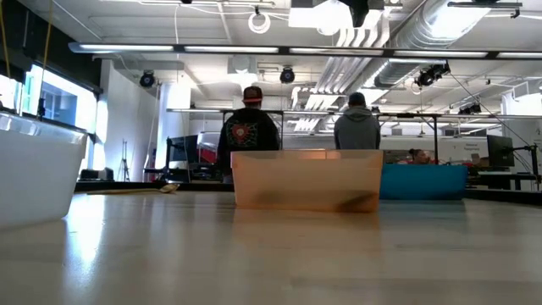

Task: Sort silverware by color (type)
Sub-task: Put the top right golden spoon into the white bin

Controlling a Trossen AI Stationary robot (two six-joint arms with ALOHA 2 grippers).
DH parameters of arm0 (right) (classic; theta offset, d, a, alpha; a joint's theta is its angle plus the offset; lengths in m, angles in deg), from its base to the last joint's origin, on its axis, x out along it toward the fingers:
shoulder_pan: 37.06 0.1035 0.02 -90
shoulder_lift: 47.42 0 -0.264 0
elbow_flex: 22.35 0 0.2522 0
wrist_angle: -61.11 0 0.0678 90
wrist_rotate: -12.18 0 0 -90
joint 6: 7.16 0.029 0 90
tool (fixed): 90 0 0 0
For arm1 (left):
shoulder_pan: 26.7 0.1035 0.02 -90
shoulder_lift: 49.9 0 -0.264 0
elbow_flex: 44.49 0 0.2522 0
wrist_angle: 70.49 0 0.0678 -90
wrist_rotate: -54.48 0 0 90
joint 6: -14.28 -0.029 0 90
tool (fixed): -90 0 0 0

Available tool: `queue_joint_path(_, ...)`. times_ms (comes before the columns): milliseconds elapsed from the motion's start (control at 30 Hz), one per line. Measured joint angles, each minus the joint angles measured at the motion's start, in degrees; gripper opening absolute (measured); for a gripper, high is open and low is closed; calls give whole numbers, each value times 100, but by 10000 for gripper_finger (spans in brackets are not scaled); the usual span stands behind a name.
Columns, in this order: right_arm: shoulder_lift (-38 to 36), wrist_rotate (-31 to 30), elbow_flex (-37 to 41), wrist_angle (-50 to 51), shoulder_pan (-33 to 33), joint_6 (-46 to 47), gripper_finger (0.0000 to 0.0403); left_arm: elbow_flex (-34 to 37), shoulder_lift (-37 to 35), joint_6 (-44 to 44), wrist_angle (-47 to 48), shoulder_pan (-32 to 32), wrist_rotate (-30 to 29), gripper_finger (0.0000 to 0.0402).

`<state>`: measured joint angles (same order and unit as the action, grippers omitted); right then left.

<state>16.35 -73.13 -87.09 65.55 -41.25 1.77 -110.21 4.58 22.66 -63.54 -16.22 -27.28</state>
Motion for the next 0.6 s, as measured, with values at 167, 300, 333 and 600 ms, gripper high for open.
queue_joint_path(167, 2, 0, -2, -2, 0, -38, 133, 0, 0, -213, -2, 0, 13, 161)
queue_joint_path(300, 2, 2, -2, -3, 0, -40, 133, 0, 0, -269, 3, 0, 19, 161)
queue_joint_path(333, 2, 1, -2, -2, 0, -13, 133, 0, 0, -132, 12, 0, 19, 161)
queue_joint_path(600, 2, -203, -4, 0, -4, 9, 133, -504, 312, 598, 2113, 527, -673, 161)
